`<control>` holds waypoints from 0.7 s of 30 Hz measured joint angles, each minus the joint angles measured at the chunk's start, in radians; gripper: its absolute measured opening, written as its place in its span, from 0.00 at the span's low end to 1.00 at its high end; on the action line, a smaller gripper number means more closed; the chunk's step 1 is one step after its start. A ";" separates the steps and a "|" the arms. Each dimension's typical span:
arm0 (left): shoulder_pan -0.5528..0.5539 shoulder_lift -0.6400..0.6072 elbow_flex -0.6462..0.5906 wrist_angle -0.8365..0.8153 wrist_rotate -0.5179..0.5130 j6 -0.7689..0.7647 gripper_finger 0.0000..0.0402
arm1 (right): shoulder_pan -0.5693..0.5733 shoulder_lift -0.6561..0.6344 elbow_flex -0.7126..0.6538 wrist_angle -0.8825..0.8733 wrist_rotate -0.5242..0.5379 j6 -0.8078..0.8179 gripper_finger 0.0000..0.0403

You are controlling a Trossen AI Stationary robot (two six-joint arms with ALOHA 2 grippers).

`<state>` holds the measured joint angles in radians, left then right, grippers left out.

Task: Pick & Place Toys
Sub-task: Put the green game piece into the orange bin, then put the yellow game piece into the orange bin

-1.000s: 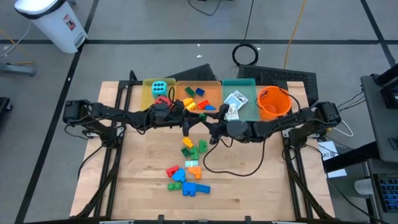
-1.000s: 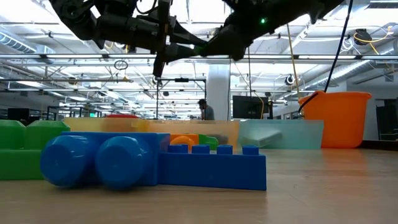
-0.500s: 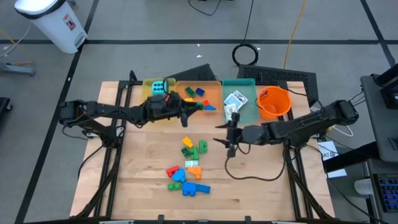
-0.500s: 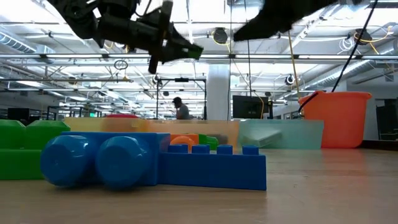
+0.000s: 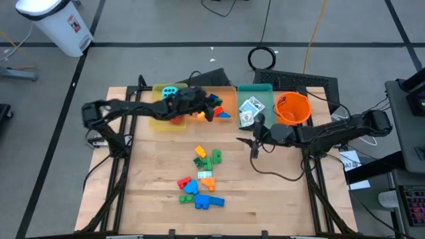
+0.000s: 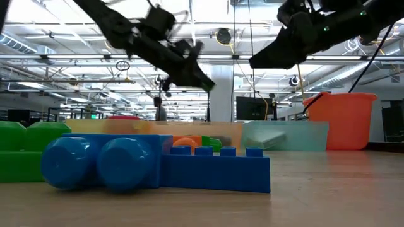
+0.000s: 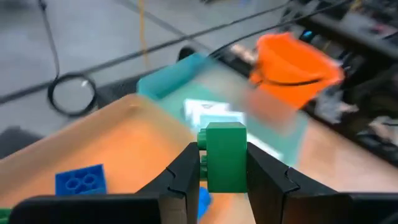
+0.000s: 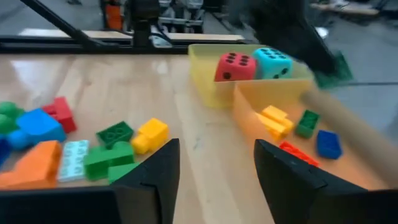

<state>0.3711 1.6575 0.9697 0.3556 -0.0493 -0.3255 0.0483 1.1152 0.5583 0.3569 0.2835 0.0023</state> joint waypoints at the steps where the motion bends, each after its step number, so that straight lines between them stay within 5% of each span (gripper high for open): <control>1: 0.007 0.044 0.031 0.001 0.001 -0.010 0.25 | -0.012 0.000 0.000 0.002 -0.024 0.009 0.43; 11: 0.061 0.313 0.274 -0.205 0.022 -0.055 0.25 | -0.033 0.003 0.000 -0.012 -0.080 0.013 0.42; 21: 0.067 0.290 0.291 -0.225 0.113 0.019 0.69 | -0.034 0.003 0.000 -0.029 -0.079 0.013 0.41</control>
<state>0.4382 1.9474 1.2610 0.1303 0.0641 -0.3060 0.0147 1.1183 0.5583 0.3283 0.2048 0.0152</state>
